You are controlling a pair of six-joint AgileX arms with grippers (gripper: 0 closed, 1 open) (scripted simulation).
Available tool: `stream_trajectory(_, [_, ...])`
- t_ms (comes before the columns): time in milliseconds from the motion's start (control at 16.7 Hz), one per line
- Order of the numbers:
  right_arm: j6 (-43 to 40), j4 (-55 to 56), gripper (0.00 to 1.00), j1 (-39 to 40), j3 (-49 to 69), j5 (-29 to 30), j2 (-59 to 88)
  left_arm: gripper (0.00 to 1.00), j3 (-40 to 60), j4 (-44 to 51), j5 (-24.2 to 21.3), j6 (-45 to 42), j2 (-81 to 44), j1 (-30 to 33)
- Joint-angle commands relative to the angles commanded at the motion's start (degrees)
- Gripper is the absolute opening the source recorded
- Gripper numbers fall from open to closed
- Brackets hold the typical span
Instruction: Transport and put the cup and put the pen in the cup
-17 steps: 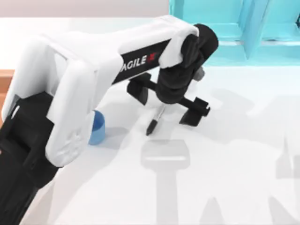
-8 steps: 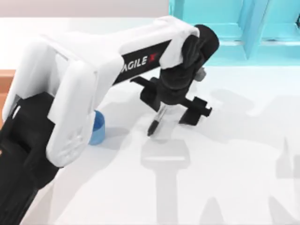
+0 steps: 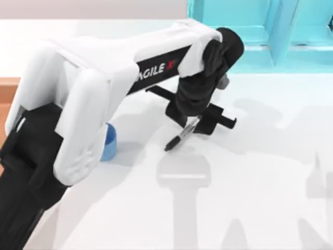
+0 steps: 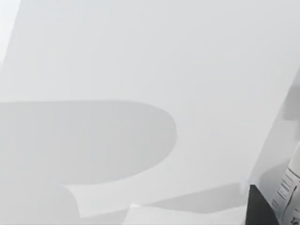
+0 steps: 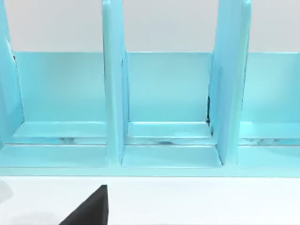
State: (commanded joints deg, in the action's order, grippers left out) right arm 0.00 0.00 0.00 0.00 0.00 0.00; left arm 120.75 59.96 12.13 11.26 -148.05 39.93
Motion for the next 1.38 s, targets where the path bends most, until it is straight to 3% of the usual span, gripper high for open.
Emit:
stream_trajectory(120, [0.0, 0.0, 1.00, 0.0, 0.0, 0.0, 0.0, 0.00, 0.0, 0.0, 0.0, 0.0, 0.0, 0.0])
stream_trajectory(180, [0.0, 0.0, 1.00, 0.0, 0.0, 0.0, 0.0, 0.00, 0.7, 0.8, -2.9, 1.4, 3.5, 1.2])
stream_trajectory(900, [0.0, 0.0, 1.00, 0.0, 0.0, 0.0, 0.0, 0.00, -13.6, 8.4, -1.9, 9.4, 24.0, 9.0])
stream_trajectory(1380, [0.0, 0.0, 1.00, 0.0, 0.0, 0.0, 0.0, 0.00, -15.0, 8.5, -1.8, 9.8, 25.9, 9.3])
